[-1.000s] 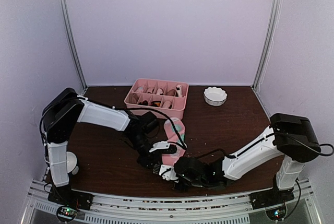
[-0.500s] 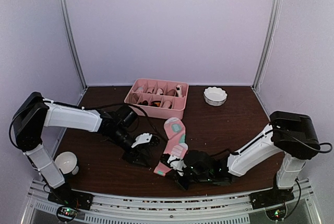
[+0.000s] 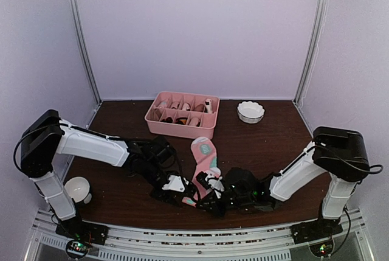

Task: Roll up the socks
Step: Roll the sock at the center of the board.

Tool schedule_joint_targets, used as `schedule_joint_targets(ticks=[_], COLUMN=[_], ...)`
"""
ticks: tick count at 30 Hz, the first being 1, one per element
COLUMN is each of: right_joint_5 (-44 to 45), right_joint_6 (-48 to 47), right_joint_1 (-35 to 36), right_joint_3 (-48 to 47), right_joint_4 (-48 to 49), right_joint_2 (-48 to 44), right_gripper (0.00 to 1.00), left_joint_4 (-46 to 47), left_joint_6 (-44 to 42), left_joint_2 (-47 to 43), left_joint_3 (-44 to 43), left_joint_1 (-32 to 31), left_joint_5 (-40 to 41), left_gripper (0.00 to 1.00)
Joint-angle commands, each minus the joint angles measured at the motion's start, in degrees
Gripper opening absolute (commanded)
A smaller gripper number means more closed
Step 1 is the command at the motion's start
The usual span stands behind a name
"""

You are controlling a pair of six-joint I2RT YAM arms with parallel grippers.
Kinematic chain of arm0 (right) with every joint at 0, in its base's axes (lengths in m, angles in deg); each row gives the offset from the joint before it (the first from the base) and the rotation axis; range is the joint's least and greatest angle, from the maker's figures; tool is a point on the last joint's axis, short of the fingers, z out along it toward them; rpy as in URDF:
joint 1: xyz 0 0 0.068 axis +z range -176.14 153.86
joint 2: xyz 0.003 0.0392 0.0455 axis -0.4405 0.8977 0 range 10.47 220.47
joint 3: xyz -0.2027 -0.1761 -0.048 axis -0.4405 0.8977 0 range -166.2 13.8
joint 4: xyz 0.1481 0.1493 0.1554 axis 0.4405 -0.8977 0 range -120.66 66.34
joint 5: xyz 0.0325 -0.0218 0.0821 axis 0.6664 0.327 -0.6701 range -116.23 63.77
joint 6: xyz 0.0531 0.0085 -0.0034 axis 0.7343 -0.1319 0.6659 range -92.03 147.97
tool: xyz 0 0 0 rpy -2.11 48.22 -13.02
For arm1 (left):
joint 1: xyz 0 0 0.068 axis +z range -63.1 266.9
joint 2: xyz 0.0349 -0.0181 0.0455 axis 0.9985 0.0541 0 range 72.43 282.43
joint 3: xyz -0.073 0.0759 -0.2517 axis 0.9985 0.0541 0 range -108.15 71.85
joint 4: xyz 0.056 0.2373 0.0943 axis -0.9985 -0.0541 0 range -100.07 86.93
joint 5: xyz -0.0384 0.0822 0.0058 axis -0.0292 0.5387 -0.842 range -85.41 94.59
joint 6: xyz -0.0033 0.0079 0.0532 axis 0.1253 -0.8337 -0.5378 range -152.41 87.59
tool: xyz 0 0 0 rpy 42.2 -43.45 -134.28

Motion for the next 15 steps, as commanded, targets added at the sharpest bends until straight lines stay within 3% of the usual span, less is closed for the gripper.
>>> schedule_joint_targets(ticks=[1, 6, 15], right_joint_5=[-2.4, -2.8, -3.7], right_joint_6=[1.7, 1.6, 1.6], right_joint_1=[-0.7, -1.1, -1.3], right_joint_3=[1.9, 1.9, 0.8], right_joint_4=[-10.8, -11.1, -11.7], right_joint_2=[2.8, 2.9, 4.0], right_gripper=[0.0, 0.0, 0.0], left_joint_4=[3.1, 4.7, 7.5], left_joint_6=[-2.2, -1.8, -1.4], left_joint_2=[2.8, 4.9, 2.6], left_joint_3=[-1.7, -1.7, -0.3], left_joint_1=[-1.1, -1.9, -3.6], left_joint_5=[4.9, 7.4, 10.3], left_gripper=[0.4, 0.36, 0.36])
